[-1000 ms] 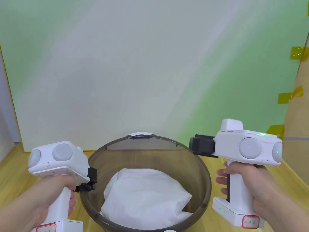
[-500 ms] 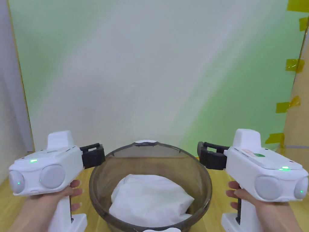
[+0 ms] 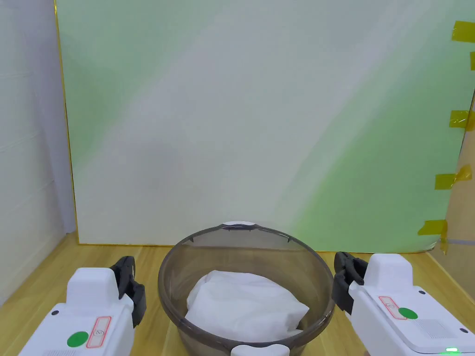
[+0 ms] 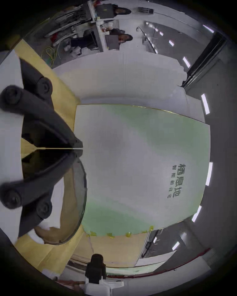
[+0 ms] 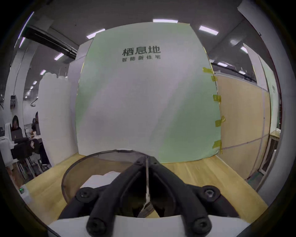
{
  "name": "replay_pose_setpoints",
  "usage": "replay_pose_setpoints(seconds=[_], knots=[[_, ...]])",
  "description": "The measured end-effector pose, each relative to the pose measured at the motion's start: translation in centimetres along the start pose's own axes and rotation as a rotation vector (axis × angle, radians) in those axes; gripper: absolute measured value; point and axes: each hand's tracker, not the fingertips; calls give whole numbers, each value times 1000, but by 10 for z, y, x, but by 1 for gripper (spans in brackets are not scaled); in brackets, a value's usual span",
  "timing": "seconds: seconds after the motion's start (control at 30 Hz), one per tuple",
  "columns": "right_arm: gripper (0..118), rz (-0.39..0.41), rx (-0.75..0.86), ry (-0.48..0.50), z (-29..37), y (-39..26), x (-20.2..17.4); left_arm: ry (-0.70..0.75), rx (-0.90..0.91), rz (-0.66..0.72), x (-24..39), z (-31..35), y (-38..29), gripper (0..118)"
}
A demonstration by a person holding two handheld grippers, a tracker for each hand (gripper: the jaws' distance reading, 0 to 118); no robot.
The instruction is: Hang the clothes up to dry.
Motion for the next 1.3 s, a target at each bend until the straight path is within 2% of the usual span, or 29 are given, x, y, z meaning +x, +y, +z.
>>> replay_pose_setpoints(seconds=[0.07,0.17,0.27,0.4,0.53,0.57,0.6,0.67,0.7,0.8,0.9,0.93,0.97,1.03,1.07,1.1,1.13,1.3], knots=[[2,12,-24,9,-5,3,-12,-12,2,-35,4,9,-8,3],[2,32,-44,127,-21,22,-47,-41,-12,-33,5,24,-17,3],[2,50,-85,251,-48,46,-102,-19,-3,-40,6,38,-27,3],[2,117,-214,395,-99,66,-197,-14,-8,-36,2,54,-35,3],[2,220,-349,428,-149,61,-287,3,24,-56,-1,63,-40,3],[2,276,-439,443,-164,56,-305,4,28,-57,-1,65,-40,3],[2,263,-487,452,-179,48,-322,0,28,-57,-2,67,-40,3],[3,358,-621,454,-208,30,-353,-5,32,-49,-2,70,-40,3],[3,360,-668,424,-222,19,-363,0,38,-39,-3,71,-40,3],[3,360,-842,320,-253,-18,-374,7,48,-8,-5,73,-37,3],[3,359,-855,170,-269,-48,-368,5,60,-6,-5,72,-37,3],[3,368,-874,149,-274,-53,-364,6,64,-7,-6,71,-39,3],[3,349,-870,167,-278,-55,-358,7,62,-7,-7,69,-40,3],[2,274,-867,133,-281,-56,-340,5,55,-2,-8,66,-43,3],[2,245,-870,165,-282,-55,-336,4,51,1,-7,64,-44,3],[2,244,-874,98,-281,-55,-331,2,47,3,-7,62,-46,3],[2,235,-858,70,-282,-54,-324,-2,45,4,-6,59,-46,3],[2,163,-851,73,-286,-51,-267,-46,47,-23,3,50,-48,3]])
